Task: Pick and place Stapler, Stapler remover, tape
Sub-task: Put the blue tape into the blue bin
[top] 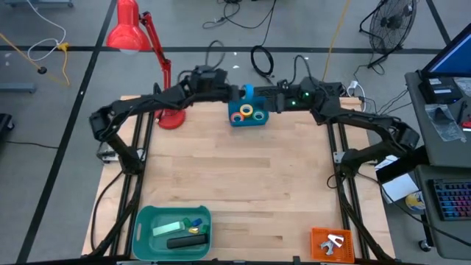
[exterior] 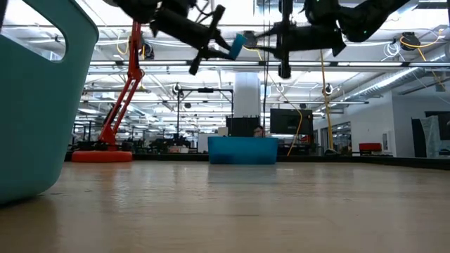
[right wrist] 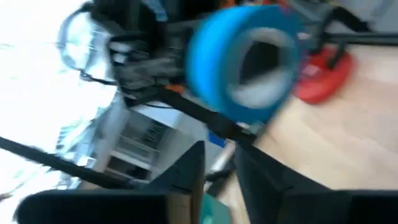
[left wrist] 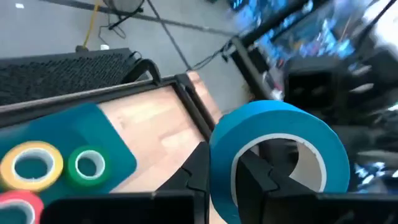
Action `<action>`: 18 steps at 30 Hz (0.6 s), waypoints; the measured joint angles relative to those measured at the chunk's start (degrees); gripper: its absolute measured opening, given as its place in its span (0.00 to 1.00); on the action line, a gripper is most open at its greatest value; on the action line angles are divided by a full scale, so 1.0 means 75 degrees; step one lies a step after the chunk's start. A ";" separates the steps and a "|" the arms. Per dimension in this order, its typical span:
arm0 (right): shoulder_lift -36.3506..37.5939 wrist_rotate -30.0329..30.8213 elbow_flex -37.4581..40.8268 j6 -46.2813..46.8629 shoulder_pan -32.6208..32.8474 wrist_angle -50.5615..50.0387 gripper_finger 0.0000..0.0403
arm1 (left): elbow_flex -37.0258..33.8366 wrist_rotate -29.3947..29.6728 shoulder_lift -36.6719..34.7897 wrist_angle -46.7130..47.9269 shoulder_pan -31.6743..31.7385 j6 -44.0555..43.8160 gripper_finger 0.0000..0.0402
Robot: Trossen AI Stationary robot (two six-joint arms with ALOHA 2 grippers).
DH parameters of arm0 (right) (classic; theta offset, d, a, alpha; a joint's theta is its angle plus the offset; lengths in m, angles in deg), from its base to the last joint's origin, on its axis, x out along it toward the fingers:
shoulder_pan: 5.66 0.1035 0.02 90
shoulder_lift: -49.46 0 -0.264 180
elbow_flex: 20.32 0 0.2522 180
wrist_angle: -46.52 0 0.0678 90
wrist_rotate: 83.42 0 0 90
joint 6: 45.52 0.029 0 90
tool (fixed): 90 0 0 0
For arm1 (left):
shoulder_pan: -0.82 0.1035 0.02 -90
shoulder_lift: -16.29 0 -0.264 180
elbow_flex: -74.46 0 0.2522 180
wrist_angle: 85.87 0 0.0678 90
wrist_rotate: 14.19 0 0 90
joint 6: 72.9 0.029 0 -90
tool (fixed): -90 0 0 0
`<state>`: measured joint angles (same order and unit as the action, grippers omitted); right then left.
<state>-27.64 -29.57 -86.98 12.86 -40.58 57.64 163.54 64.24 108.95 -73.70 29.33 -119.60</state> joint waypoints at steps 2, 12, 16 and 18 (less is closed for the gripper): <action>0.0023 0.0007 -0.0004 0.0310 0.0051 0.0589 0.23 | 0.0682 -0.0061 0.0282 0.0634 -0.0013 0.0501 0.09; 0.0085 0.0037 -0.0009 0.0683 0.0146 0.1255 0.50 | 0.1470 -0.0619 0.0293 0.1504 0.0120 0.1146 0.09; 0.0096 0.0192 -0.0009 0.0507 0.0175 0.1171 0.54 | 0.1468 -0.0877 0.0295 0.1689 0.0012 0.1183 0.09; 0.0087 0.0269 -0.0009 0.0382 0.0189 0.1134 0.54 | 0.1467 -0.0915 0.0292 0.1648 -0.0068 0.1195 0.09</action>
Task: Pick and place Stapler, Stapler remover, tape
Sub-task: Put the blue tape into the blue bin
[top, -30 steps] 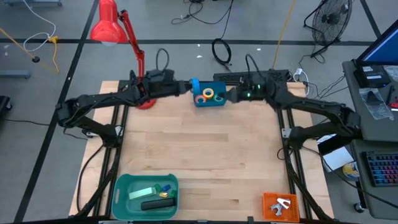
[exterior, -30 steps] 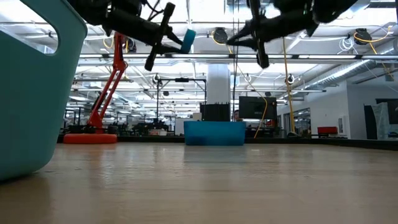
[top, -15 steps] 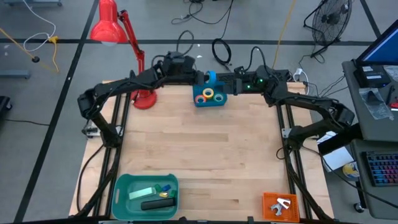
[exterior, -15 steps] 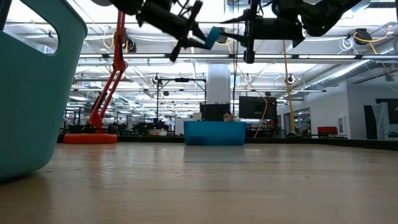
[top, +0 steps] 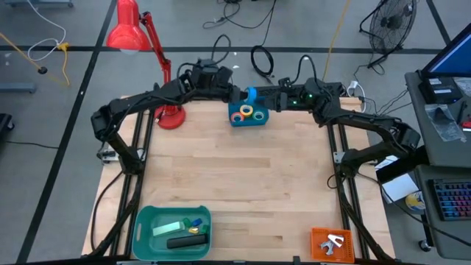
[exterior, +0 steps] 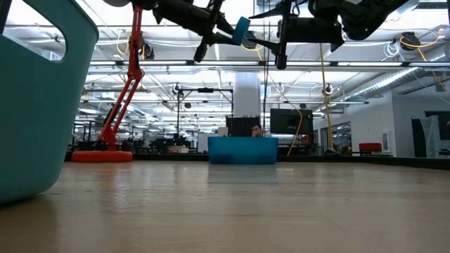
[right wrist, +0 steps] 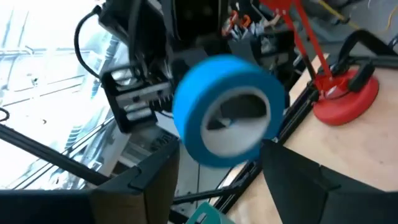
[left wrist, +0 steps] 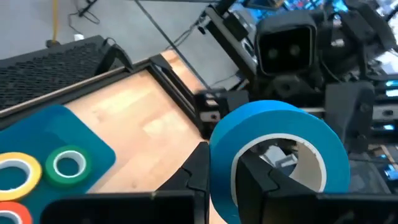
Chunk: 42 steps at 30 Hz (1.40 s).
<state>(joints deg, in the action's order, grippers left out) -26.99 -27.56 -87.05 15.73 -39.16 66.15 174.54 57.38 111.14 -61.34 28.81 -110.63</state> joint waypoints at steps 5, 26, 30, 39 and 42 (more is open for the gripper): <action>0.0003 0.0190 0.0000 -0.0261 0.0016 0.0019 0.54 | 0.0000 -0.0070 -0.0003 0.0161 -0.0064 0.0078 0.09; 0.0011 0.0334 0.0018 -0.0260 0.0390 -0.0132 0.33 | -0.0003 -0.0566 0.0402 0.0131 -0.0338 0.0110 0.09; 0.0000 0.0345 0.0015 -0.0234 0.0452 -0.0040 0.15 | -0.0012 -0.0658 0.0397 0.0117 -0.0312 0.0275 0.09; 0.0002 0.0513 0.0000 -0.0584 0.0448 -0.0401 0.09 | -0.0023 -0.1172 0.0361 0.0518 0.0179 0.0099 0.27; 0.0006 0.0804 0.0000 -0.0813 0.0429 -0.0872 0.09 | -0.0020 -0.0619 0.0342 0.0687 0.0304 0.0069 0.35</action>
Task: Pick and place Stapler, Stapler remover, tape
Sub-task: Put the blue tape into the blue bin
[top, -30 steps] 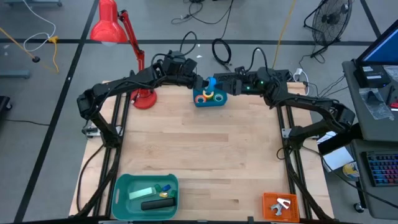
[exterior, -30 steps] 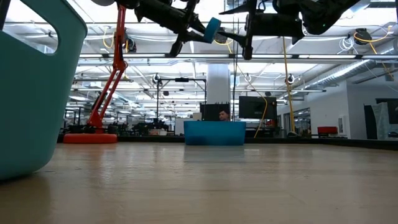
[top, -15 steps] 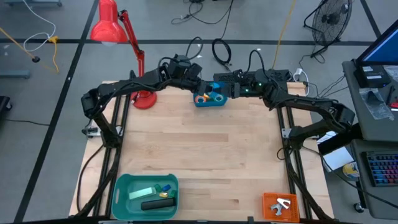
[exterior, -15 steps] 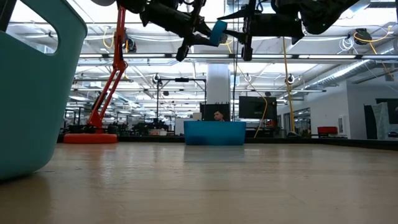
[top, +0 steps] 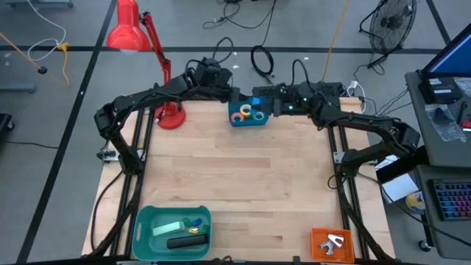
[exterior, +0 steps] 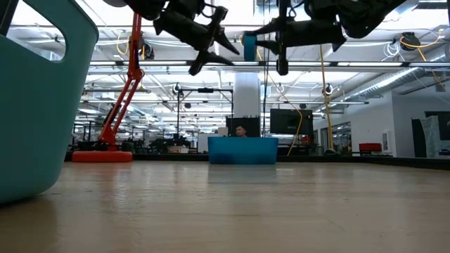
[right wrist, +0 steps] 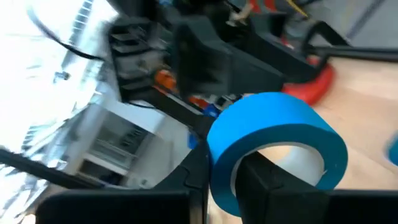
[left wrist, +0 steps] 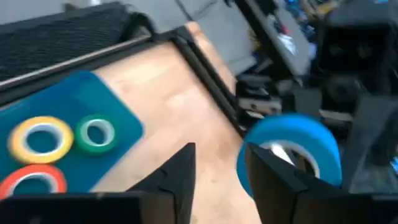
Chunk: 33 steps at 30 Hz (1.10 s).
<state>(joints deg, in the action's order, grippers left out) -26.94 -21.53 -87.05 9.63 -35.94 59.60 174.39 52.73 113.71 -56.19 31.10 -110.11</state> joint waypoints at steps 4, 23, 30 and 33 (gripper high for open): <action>0.0000 0.0380 0.0000 -0.0414 -0.0053 -0.0828 0.09 | 0.0000 0.0444 -0.0001 0.0390 0.0031 -0.0275 0.38; -0.3306 0.1454 -0.3682 -0.4069 -0.0257 -0.5970 0.09 | 0.0023 0.2697 -0.0649 0.2804 -0.0561 0.0486 0.29; -0.3817 0.1503 -0.4039 -0.4456 -0.0259 -0.6324 0.09 | 0.0009 0.4035 -0.1772 0.3723 -0.0731 0.1125 0.06; -0.4132 0.1544 -0.4030 -0.4577 -0.0263 -0.6499 0.09 | 0.0012 0.4239 -0.2171 0.3802 -0.0860 0.1149 0.01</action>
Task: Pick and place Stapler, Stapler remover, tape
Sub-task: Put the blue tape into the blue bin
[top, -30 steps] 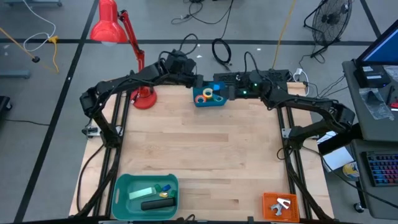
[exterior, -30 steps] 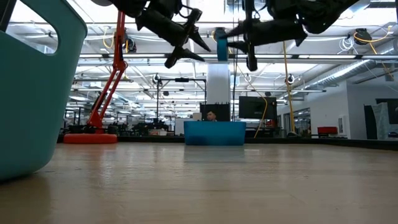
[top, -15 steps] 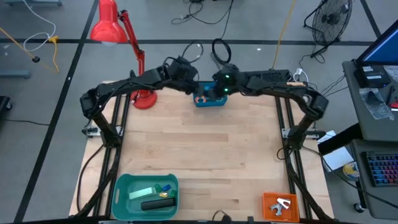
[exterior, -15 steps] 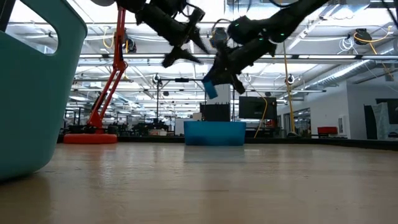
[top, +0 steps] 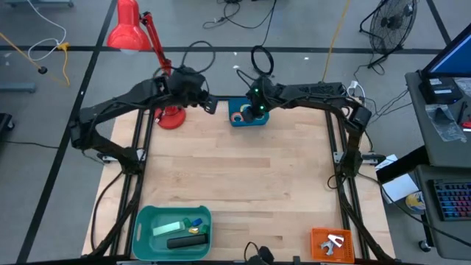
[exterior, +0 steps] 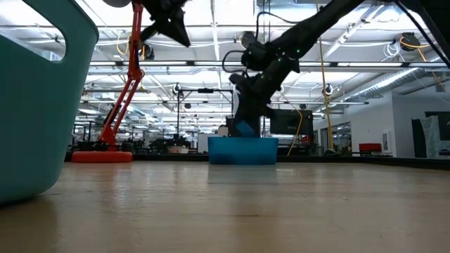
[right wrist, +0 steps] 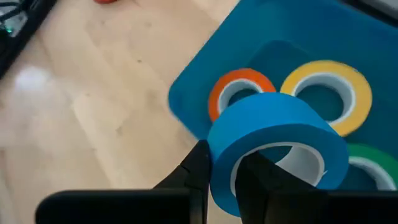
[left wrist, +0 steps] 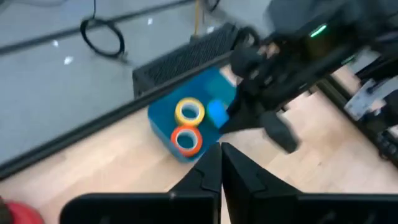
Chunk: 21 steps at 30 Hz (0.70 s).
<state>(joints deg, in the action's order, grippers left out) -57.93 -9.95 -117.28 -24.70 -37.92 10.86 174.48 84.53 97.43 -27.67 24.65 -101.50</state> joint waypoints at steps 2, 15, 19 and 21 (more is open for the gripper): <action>-0.0170 0.0059 0.0000 -0.0136 -0.0008 0.0041 0.09 | 0.0000 0.0170 -0.0161 -0.0110 -0.0113 -0.0001 0.03; -0.0301 0.1212 -0.0003 -0.0809 -0.0005 0.0054 0.09 | -0.0003 0.0538 -0.0325 0.0132 -0.0548 0.0209 0.01; -0.0494 0.1168 -0.0006 -0.0719 0.0072 0.0092 0.09 | -0.0003 0.0655 -0.0325 0.0133 -0.0546 0.0241 0.02; -0.0608 0.0987 0.0009 -0.0691 0.0110 -0.0096 0.09 | -0.0003 0.0665 -0.0322 0.0138 -0.0543 0.0229 0.04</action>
<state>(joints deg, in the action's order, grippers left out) -62.49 -2.55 -117.21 -29.88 -37.09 10.14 174.46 89.51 95.01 -26.64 20.57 -99.78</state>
